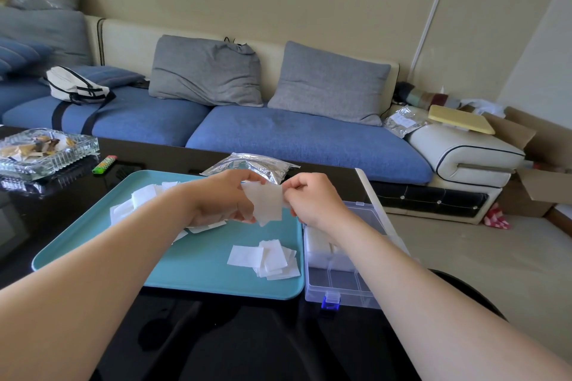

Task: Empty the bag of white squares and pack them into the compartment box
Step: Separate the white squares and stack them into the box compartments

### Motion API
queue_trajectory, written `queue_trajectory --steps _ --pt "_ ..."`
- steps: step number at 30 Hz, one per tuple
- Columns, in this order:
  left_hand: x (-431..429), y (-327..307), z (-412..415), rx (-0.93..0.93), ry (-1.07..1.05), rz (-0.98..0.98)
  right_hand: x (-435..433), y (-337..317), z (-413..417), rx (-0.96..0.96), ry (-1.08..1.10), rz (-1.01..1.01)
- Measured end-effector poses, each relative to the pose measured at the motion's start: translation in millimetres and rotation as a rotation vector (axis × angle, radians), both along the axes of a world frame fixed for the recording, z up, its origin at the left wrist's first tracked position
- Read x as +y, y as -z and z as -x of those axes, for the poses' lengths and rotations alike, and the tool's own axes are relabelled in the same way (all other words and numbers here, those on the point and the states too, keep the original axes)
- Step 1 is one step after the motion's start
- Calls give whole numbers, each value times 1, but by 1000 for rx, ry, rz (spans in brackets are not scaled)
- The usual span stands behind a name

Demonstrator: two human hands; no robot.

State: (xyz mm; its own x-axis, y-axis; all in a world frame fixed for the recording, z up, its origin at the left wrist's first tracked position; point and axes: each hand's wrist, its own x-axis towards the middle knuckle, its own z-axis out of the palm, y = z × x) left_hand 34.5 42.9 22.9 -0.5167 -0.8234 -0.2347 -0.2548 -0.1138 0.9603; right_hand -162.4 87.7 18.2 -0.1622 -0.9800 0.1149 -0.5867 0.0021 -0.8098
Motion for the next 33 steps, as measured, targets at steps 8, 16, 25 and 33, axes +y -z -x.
queue_trajectory --steps 8,16,25,33 --pt "3 -1 8 10 9 26 1 4 -2 111 -31 138" --pt "4 -1 5 -89 -19 90 1 1 -2 173 170 276" --pt "5 1 10 53 -90 41 3 -3 -11 -441 141 -161" --pt "5 2 11 76 -65 43 7 3 -13 -20 109 -79"
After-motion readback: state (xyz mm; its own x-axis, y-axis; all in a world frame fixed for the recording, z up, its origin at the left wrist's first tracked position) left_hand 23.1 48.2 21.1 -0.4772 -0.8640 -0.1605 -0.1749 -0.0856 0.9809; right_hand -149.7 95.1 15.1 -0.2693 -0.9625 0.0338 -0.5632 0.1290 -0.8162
